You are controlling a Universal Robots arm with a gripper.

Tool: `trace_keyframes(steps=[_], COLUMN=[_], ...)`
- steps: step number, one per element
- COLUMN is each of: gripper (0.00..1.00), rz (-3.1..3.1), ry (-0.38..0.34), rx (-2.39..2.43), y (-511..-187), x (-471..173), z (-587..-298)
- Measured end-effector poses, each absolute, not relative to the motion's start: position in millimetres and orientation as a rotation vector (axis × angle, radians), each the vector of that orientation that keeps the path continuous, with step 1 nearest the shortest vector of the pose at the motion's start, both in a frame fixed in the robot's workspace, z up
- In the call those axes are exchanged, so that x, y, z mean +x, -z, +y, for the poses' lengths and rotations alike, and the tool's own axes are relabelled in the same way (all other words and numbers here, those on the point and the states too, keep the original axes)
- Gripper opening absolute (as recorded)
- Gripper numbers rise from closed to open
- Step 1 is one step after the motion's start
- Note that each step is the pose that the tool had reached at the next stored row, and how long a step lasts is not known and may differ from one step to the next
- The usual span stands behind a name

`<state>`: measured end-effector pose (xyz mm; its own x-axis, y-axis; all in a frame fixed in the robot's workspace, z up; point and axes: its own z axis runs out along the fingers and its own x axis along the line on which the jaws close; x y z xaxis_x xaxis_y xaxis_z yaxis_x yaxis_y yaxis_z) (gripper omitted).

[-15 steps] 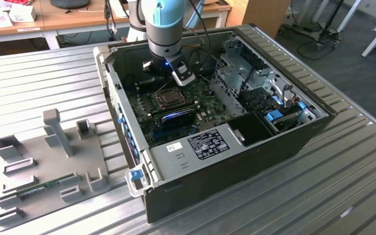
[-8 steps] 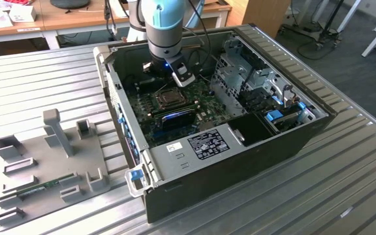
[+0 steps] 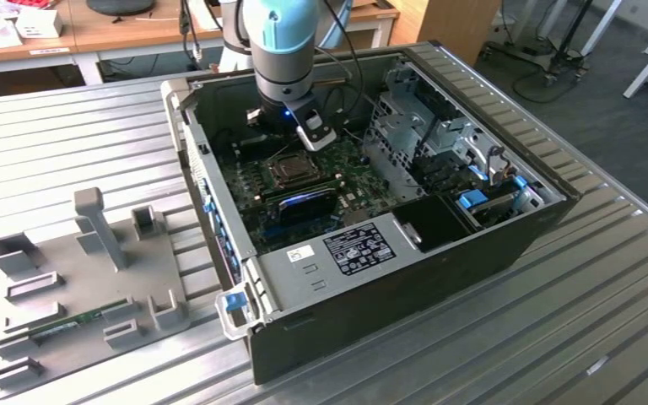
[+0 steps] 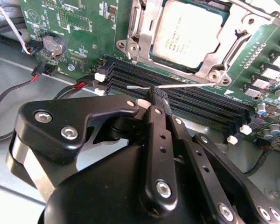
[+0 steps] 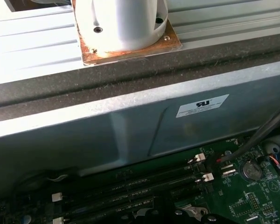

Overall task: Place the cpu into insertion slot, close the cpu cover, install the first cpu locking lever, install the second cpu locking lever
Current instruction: 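Install the first cpu locking lever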

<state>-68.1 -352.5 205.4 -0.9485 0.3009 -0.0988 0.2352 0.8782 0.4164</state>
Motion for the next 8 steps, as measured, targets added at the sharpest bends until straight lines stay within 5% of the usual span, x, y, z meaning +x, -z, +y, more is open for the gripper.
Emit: trace_keyframes(steps=[8], gripper=[0.1], rz=[2.888], ry=[-0.61], rx=[0.415], y=[-204.1], x=[-68.1], z=[-352.2])
